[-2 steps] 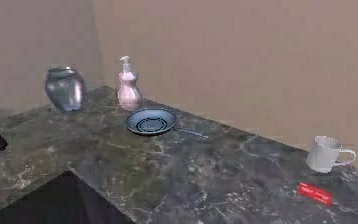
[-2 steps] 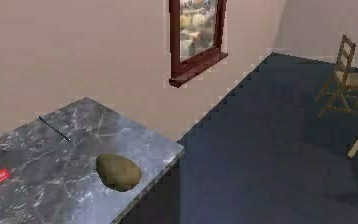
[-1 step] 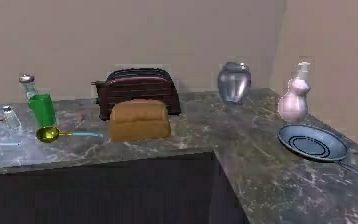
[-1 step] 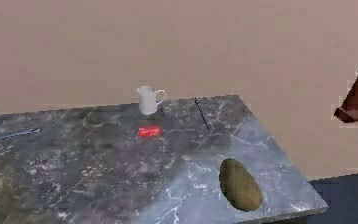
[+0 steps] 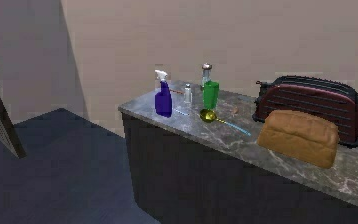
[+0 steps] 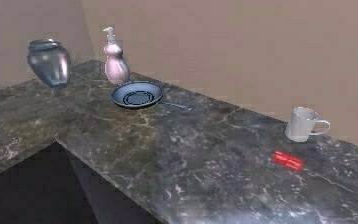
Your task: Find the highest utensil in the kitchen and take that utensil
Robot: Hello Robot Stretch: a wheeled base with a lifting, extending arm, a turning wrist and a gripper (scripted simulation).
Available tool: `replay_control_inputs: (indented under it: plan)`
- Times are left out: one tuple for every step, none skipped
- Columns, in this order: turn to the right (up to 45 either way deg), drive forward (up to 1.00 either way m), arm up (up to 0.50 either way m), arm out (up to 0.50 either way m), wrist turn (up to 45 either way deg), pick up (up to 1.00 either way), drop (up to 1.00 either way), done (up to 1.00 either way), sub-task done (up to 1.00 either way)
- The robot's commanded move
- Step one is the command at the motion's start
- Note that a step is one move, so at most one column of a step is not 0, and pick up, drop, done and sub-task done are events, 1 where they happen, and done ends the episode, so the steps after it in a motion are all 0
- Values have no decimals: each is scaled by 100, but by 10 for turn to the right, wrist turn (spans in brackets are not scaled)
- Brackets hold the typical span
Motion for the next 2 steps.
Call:
replay_control_inputs:
  plan:
    - [0,0,50,0,0,0,0,0,0]
    - [0,0,38,0,0,0,0,0,0]
